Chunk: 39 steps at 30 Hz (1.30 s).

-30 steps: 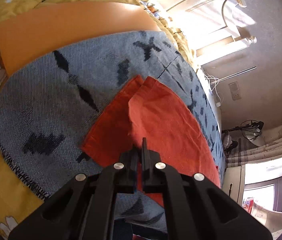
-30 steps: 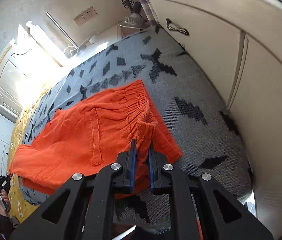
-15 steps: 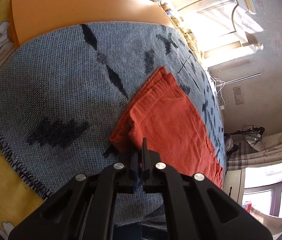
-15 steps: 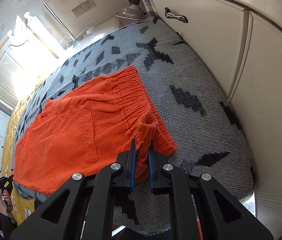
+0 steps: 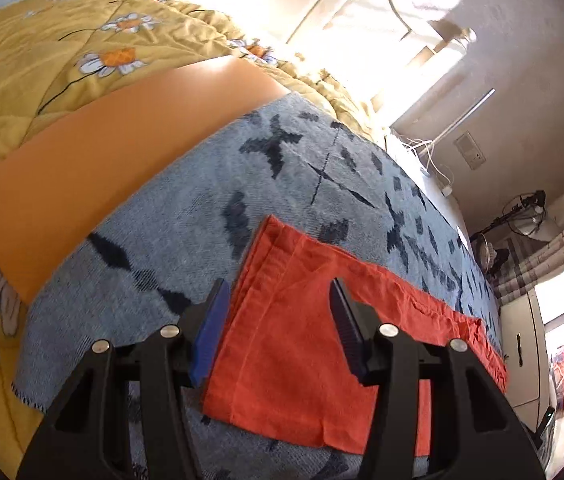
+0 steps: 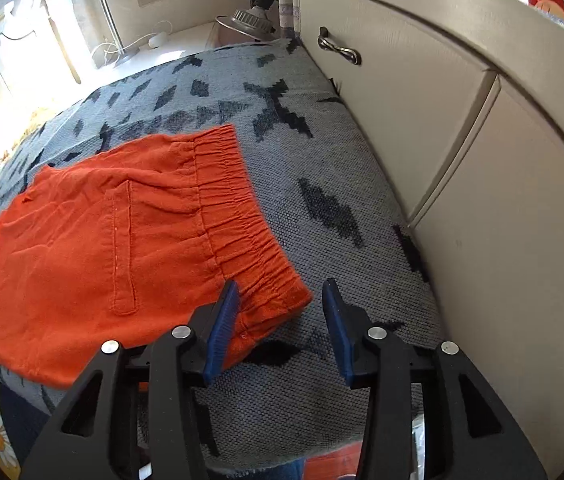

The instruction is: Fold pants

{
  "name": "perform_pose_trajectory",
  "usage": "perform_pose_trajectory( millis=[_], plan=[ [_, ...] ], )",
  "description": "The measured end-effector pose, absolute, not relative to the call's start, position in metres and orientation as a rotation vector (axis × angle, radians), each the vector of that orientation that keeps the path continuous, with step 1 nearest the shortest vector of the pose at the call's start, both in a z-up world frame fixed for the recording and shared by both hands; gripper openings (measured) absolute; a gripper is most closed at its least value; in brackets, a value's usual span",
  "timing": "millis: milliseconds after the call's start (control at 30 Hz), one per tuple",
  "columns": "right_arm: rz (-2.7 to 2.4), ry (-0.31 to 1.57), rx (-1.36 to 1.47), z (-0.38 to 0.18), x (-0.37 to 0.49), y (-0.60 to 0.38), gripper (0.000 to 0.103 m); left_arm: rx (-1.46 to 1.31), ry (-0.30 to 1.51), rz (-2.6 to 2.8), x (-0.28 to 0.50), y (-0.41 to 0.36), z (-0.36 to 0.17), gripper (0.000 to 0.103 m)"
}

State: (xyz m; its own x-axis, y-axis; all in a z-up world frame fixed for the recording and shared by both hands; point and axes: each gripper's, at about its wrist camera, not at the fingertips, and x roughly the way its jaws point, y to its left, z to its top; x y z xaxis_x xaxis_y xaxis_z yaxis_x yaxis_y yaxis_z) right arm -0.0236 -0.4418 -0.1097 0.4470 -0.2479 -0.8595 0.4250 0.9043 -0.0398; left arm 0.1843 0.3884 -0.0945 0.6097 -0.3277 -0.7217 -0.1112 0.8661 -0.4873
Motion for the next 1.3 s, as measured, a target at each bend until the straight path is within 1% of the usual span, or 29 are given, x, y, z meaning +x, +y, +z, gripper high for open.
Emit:
perform_pose_trajectory(
  millis=[33, 67, 100, 133, 267, 333, 533, 600, 733, 767, 800, 867, 933, 1033, 1133, 1233, 1300],
  plan=[
    [-0.447, 1.009, 0.162, -0.104, -0.025, -0.438, 0.048, -0.483, 0.935, -0.17, 0.201, 0.379, -0.096, 0.046],
    [-0.46, 0.987, 0.143, -0.098, -0.028, -0.435, 0.05, -0.462, 0.959, -0.2, 0.217, 0.372, -0.1, 0.04],
    [-0.468, 0.967, 0.13, -0.092, -0.032, -0.432, 0.052, -0.459, 0.98, -0.215, 0.232, 0.368, -0.104, 0.038],
    [-0.482, 0.949, 0.119, -0.087, -0.036, -0.431, 0.056, -0.455, 0.99, -0.224, 0.245, 0.366, -0.108, 0.036],
    [-0.47, 0.909, 0.116, -0.069, -0.053, -0.428, 0.067, -0.403, 1.054, -0.232, 0.28, 0.363, -0.127, 0.036],
    [-0.472, 0.902, 0.092, -0.063, -0.059, -0.424, 0.067, -0.37, 1.088, -0.246, 0.289, 0.36, -0.136, 0.034],
    [-0.47, 0.926, 0.097, -0.06, -0.061, -0.419, 0.068, -0.28, 1.131, -0.252, 0.299, 0.348, -0.146, 0.033],
    [-0.461, 0.922, 0.087, -0.058, -0.06, -0.415, 0.068, -0.266, 1.143, -0.269, 0.299, 0.347, -0.145, 0.027],
    [-0.437, 0.925, 0.095, -0.058, -0.054, -0.41, 0.07, -0.214, 1.169, -0.307, 0.297, 0.342, -0.144, 0.025],
    [-0.43, 0.927, 0.097, -0.058, -0.052, -0.409, 0.07, -0.172, 1.177, -0.307, 0.296, 0.338, -0.145, 0.018],
    [-0.424, 0.927, 0.098, -0.058, -0.049, -0.408, 0.07, -0.143, 1.185, -0.306, 0.296, 0.336, -0.145, 0.018],
    [-0.411, 0.926, 0.09, -0.056, -0.044, -0.404, 0.07, -0.111, 1.183, -0.301, 0.298, 0.333, -0.141, 0.015],
    [-0.402, 0.922, 0.074, -0.055, -0.039, -0.4, 0.07, -0.094, 1.154, -0.27, 0.3, 0.336, -0.132, 0.014],
    [-0.395, 0.917, 0.062, -0.054, -0.032, -0.398, 0.07, -0.152, 1.104, -0.226, 0.304, 0.352, -0.122, 0.014],
    [-0.389, 0.927, 0.059, -0.058, -0.024, -0.399, 0.07, -0.131, 1.14, -0.2, 0.309, 0.348, -0.133, 0.014],
    [-0.377, 0.936, 0.075, -0.065, -0.016, -0.402, 0.07, -0.143, 1.145, -0.16, 0.31, 0.347, -0.142, 0.017],
    [-0.373, 0.938, 0.081, -0.069, -0.014, -0.404, 0.07, -0.167, 1.126, -0.106, 0.308, 0.351, -0.137, 0.024]
  ],
)
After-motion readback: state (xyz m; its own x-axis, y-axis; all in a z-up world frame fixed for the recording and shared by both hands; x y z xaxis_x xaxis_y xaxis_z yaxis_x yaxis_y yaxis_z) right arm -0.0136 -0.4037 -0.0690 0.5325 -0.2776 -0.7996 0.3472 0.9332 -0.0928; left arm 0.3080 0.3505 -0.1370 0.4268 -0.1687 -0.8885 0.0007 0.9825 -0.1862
